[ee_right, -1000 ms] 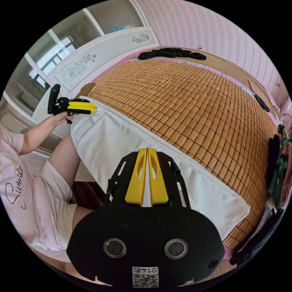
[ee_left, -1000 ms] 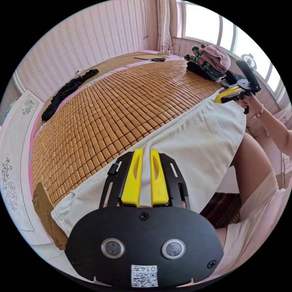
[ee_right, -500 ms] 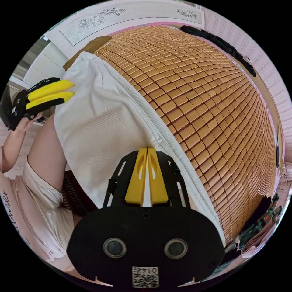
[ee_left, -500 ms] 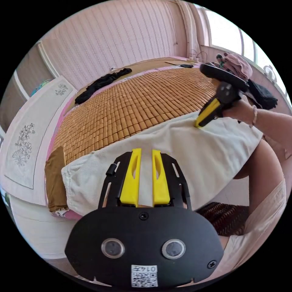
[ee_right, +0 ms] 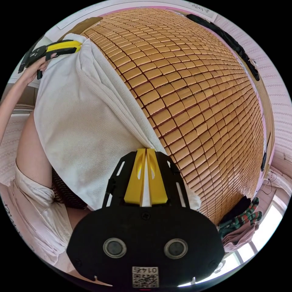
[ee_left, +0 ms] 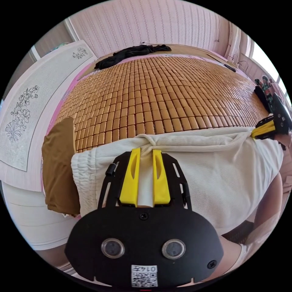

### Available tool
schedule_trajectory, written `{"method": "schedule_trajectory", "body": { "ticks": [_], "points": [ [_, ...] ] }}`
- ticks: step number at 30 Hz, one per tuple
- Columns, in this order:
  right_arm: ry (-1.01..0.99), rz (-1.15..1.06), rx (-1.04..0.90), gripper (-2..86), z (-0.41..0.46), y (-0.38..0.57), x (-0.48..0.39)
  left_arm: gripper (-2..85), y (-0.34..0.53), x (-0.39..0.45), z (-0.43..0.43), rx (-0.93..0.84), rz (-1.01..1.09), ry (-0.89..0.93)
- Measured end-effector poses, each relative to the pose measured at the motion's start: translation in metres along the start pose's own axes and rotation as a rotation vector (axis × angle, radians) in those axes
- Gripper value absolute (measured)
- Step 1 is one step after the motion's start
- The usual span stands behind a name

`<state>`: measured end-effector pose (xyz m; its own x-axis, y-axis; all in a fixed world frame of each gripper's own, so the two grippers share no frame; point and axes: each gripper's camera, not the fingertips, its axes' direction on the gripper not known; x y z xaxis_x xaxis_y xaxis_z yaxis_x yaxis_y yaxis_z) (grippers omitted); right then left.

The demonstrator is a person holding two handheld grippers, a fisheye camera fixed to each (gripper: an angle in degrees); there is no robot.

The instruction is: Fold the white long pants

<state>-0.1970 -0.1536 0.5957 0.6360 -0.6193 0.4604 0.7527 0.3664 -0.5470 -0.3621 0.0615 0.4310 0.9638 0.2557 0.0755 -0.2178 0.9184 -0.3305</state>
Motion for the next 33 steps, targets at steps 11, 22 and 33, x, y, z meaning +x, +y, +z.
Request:
{"method": "schedule_trajectory", "body": {
  "ticks": [11,22,33],
  "points": [
    [-0.034,0.033,-0.116,-1.0,-0.003,-0.048,0.019,-0.8,0.052,0.217,-0.073,0.172,0.442,0.511],
    [0.109,-0.153,-0.381,-1.0,0.014,-0.084,0.014,-1.0,0.034,0.348,-0.022,-0.036,0.7,0.305],
    [-0.061,-0.121,-0.34,-1.0,0.028,-0.037,0.071,-0.8,-0.01,0.415,-0.01,-0.204,0.929,0.175]
  ]
}}
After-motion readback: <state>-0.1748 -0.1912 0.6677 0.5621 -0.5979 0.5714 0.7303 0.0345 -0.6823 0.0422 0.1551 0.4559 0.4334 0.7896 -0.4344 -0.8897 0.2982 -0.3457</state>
